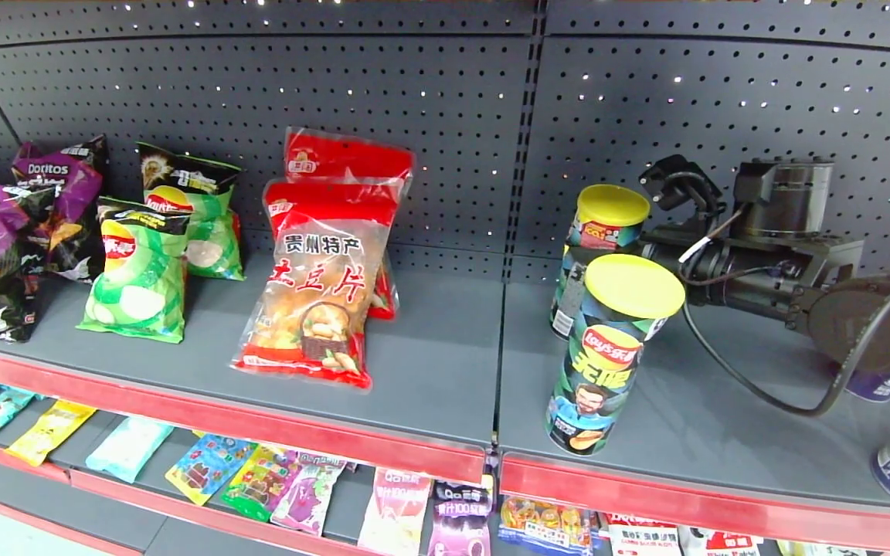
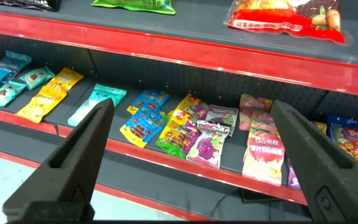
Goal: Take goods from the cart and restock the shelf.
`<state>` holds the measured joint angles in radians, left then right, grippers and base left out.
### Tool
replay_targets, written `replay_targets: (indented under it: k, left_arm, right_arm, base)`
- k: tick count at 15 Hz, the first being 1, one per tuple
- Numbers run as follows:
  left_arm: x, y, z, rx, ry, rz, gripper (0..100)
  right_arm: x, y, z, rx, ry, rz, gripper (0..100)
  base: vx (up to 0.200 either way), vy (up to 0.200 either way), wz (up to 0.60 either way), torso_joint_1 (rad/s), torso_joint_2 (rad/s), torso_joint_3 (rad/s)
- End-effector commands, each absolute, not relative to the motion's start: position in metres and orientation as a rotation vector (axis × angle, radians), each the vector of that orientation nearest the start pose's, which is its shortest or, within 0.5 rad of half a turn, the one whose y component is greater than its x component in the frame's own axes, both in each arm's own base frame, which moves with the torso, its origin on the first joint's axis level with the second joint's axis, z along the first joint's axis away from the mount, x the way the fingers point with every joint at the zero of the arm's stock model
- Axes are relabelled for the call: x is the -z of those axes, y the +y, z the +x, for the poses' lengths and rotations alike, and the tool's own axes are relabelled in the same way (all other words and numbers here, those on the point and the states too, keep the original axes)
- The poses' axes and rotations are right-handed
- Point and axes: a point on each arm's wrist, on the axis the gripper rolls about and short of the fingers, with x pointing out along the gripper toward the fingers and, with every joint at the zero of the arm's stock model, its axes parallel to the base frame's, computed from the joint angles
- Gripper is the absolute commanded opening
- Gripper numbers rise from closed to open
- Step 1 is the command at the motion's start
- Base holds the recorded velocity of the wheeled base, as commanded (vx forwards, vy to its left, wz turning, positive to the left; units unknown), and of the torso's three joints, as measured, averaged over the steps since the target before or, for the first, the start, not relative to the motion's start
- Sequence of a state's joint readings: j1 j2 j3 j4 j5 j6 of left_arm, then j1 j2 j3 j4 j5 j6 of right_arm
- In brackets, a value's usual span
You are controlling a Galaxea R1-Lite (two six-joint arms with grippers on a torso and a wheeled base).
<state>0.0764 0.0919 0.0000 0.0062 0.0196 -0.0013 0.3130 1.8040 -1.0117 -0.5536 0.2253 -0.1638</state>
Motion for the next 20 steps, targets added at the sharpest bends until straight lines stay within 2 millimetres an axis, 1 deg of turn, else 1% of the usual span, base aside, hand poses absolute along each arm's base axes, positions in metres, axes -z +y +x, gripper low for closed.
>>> replay_targets:
  k: [1, 5, 8, 12, 19, 20]
  left_arm:
    - [-0.0767, -0.0008, -0.0157, -0.097, 0.100, -0.004, 100]
    - [-0.0767, -0.0008, -0.0157, -0.097, 0.100, -0.004, 100]
    - [-0.0767, -0.0008, -0.0157, -0.097, 0.100, -0.004, 100]
    - [-0.0767, -0.0008, -0.0157, -0.097, 0.100, -0.004, 100]
    - [-0.0767, -0.0008, -0.0157, -0.097, 0.100, -0.004, 100]
    - [-0.0767, -0.0008, -0.0157, -0.097, 0.100, -0.004, 100]
  right_arm:
    - [-0.1969, 0.1105, 0.3253, -0.555, 0.199, -0.170, 0]
    - [-0.2021, 0.1074, 0.3196, -0.544, 0.188, -0.173, 0]
    - [-0.2025, 0.1067, 0.3190, -0.541, 0.188, -0.173, 0]
    - [-0.1981, 0.1079, 0.3175, -0.552, 0.201, -0.174, 0]
    - [-0.1968, 0.1134, 0.3171, -0.573, 0.202, -0.171, 0]
    - [-0.1940, 0.1135, 0.3175, -0.574, 0.211, -0.173, 0]
  base:
    - [0.000, 0.000, 0.00, 0.000, 0.00, 0.000]
    - [0.000, 0.000, 0.00, 0.000, 0.00, 0.000]
    - [0.000, 0.000, 0.00, 0.000, 0.00, 0.000]
    - [0.000, 0.000, 0.00, 0.000, 0.00, 0.000]
    - [0.000, 0.000, 0.00, 0.000, 0.00, 0.000]
    - [0.000, 0.000, 0.00, 0.000, 0.00, 0.000]
